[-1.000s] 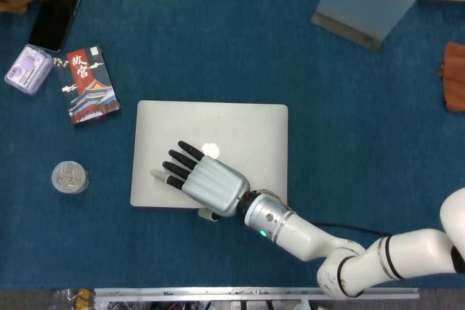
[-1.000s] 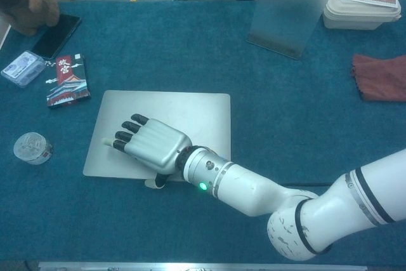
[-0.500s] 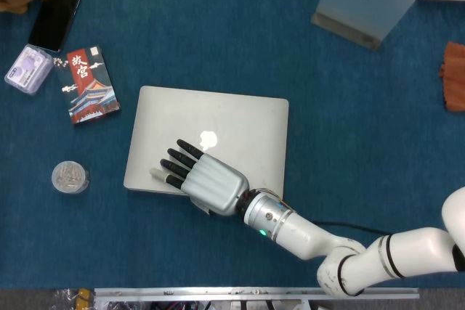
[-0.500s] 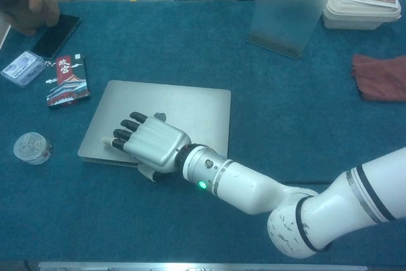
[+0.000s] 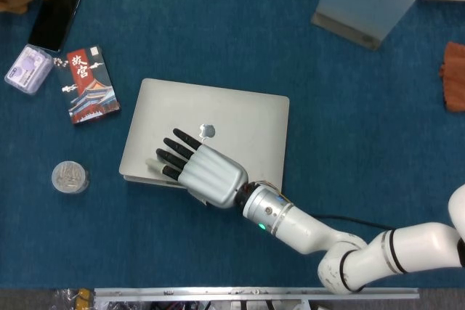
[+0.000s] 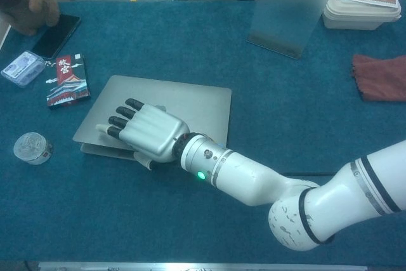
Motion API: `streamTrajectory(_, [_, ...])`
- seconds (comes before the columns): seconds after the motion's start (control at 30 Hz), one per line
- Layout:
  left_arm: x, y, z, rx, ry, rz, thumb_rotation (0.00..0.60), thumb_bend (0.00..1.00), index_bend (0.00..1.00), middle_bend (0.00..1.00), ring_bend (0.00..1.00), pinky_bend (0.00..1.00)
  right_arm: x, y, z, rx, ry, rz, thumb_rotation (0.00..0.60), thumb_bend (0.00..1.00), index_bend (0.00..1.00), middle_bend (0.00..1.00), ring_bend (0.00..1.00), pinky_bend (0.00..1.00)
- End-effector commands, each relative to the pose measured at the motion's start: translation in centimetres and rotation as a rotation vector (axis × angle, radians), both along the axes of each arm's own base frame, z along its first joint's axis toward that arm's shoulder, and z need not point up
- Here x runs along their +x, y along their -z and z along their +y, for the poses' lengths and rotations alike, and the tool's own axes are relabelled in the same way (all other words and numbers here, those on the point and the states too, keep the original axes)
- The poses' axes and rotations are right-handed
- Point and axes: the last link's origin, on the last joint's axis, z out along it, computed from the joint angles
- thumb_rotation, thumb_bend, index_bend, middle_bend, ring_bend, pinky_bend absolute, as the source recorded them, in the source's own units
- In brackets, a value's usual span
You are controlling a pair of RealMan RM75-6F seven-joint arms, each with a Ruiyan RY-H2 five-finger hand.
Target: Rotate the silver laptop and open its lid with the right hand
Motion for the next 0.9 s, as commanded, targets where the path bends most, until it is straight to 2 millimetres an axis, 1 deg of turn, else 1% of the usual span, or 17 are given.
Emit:
streamTrajectory(0.03, [-0.1, 0.6, 0.4, -0.039, 0.004, -0.007, 0.6, 0.32, 0.05, 0.07, 0.05, 0.0, 0.2, -0.4, -0.3, -0.012, -0.005, 0.001, 0.509, 0.53, 0.0, 0.11, 0.0, 0.03])
streamTrajectory(0.3, [0.1, 2.1, 1.2, -0.161, 0.033, -0.003, 0.6, 0.32, 0.08, 0.08, 0.05, 0.0, 0.9, -1.6, -0.9, -0.044, -0.017, -0.006, 0.509, 0.53, 0.0, 0.11, 0.0, 0.03])
streamTrajectory(0.53, [0.6, 2.7, 1.8, -0.24, 0.065, 0.044, 0.594, 0.32, 0.09, 0.09, 0.05, 0.0, 1.1, -2.2, -1.5, -0.066, -0.016, -0.002, 0.508, 0.53, 0.0, 0.11, 0.0, 0.03])
streamTrajectory(0.7, [1.1, 3.2, 2.2, -0.288, 0.091, 0.085, 0.542, 0.32, 0.09, 0.09, 0.05, 0.0, 1.2, -2.7, -1.8, -0.079, -0.016, -0.006, 0.509, 0.53, 0.0, 0.11, 0.0, 0.03])
streamTrajectory(0.8, [1.4, 3.6, 2.4, -0.313, 0.121, 0.106, 0.52, 0.32, 0.09, 0.06, 0.0, 0.0, 1.1, -2.9, -2.0, -0.083, -0.015, -0.003, 0.509, 0.53, 0.0, 0.11, 0.0, 0.03])
streamTrajectory(0.9, [1.6, 4.0, 2.5, -0.363, 0.139, 0.134, 0.492, 0.32, 0.09, 0.06, 0.0, 0.0, 1.1, -3.2, -2.1, -0.092, -0.014, 0.0, 0.508, 0.53, 0.0, 0.11, 0.0, 0.03])
